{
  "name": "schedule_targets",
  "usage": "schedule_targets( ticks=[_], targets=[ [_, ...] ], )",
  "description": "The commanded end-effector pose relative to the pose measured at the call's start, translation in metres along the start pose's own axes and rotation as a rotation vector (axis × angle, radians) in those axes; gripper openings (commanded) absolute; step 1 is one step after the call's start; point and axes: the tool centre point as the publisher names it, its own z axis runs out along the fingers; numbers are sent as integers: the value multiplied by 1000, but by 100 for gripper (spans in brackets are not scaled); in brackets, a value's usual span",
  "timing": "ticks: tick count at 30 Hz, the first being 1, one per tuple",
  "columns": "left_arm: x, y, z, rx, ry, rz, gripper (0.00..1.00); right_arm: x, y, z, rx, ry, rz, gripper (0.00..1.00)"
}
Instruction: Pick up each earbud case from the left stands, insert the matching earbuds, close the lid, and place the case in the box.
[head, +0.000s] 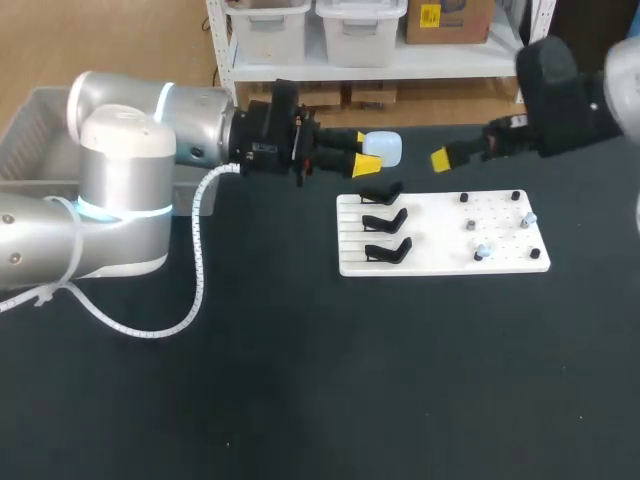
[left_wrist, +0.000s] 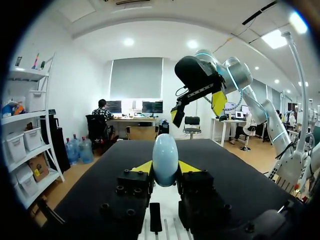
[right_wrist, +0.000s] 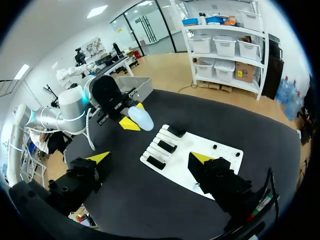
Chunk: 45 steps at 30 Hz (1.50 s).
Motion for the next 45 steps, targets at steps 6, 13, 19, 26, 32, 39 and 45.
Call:
schedule_targets(
  ticks=[6, 13, 19, 26, 32, 39, 45],
  targets=[
    [0, 1, 0, 2, 2, -1, 0, -19, 5, 31, -7, 59, 1, 100],
    [0, 1, 0, 2, 2, -1, 0, -24, 5, 44, -4, 90, 6, 100],
    [0, 1, 0, 2, 2, -1, 0, -24, 1, 56, 1, 108, 13, 100],
    [0, 1, 0, 2, 2, -1, 0, -26, 1, 64, 24, 115, 6, 100],
    [0, 1, 0, 2, 2, -1, 0, -27, -6, 71, 35, 124, 20, 100],
    [0, 1, 0, 2, 2, -1, 0, -27, -12, 75, 38, 133, 37, 100],
    [0, 1, 0, 2, 2, -1, 0, -27, -13, 79, 39, 139, 40, 100]
  ],
)
